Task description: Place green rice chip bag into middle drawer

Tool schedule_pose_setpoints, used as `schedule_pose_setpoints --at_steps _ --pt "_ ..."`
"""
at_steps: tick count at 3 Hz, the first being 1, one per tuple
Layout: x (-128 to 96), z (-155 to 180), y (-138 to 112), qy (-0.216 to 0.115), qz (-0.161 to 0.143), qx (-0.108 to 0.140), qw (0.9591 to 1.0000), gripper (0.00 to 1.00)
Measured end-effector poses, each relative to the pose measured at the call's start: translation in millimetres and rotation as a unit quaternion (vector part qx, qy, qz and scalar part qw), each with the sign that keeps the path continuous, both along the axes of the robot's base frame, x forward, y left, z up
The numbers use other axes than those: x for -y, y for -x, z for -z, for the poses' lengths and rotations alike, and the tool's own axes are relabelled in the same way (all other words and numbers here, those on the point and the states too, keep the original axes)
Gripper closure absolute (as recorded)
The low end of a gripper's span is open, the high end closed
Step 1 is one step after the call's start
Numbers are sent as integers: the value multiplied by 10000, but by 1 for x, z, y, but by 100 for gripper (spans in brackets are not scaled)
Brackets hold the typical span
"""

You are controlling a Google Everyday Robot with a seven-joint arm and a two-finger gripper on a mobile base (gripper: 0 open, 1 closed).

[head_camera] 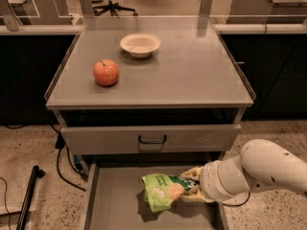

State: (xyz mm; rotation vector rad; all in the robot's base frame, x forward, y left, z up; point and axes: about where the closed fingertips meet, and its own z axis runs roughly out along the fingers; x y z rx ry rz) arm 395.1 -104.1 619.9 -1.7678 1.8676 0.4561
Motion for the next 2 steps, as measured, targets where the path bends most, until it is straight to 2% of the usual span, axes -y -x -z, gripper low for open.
schedule_pose_setpoints --at_steps 1,2 --pt "0 0 0 0 0 0 10000 100" --pt "-4 12 0 -48 15 -165 9999 100"
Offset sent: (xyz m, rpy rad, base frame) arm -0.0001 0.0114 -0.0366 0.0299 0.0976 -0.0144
